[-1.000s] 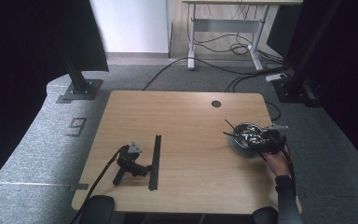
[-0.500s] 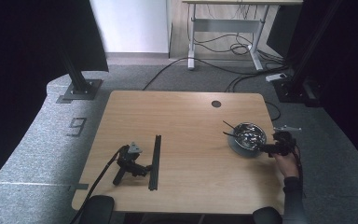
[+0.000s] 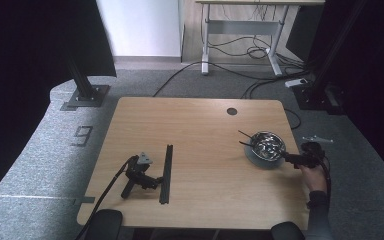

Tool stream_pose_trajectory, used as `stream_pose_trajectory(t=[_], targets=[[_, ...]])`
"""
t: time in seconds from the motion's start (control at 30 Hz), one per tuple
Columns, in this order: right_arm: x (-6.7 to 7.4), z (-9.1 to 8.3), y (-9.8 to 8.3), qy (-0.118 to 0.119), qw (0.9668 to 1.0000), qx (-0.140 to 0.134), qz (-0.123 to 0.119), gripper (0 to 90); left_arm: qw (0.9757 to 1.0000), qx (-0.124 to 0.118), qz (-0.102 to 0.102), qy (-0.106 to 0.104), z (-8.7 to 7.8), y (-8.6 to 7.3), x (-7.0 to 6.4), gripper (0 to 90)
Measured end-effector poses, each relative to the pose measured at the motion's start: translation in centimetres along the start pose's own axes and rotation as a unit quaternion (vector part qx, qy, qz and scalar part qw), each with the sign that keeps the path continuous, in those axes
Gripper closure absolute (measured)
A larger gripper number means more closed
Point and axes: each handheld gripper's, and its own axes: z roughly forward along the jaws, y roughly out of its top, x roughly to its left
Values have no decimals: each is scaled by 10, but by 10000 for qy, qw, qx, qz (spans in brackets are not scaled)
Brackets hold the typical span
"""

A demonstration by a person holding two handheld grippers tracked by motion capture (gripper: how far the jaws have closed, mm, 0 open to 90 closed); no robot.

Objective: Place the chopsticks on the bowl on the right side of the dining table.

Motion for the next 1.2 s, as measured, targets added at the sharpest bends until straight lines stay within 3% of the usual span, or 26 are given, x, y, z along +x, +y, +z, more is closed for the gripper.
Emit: stream_pose_trajectory(t=[0.17,0.37,0.4,0.57,0.6,0.73,0.8,1.07,1.2], targets=[[-6,1,-3,-35,9995,-265,164,0,10000,0,0,0,0,0,0,0],[-9,1,-4,-117,9994,-258,216,0,10000,-8,-9,0,0,0,0,0],[-10,2,-4,-116,9996,-155,208,1,10000,1,1,0,0,0,0,0],[-7,-4,-1,102,9999,-86,32,19,10000,0,0,0,0,0,0,0],[-6,-8,1,263,9996,-131,7,19,10000,-2,-3,1,0,0,0,0],[-2,-10,3,346,9993,-102,-112,23,10000,0,-2,0,0,0,0,0],[0,-7,2,363,9991,47,-230,23,10000,0,-1,0,0,0,0,0],[-6,-2,-3,154,9996,165,-194,23,10000,-11,-12,1,0,0,0,0],[-11,-1,-3,-21,10000,53,7,23,10000,-1,-1,0,0,0,0,0]])
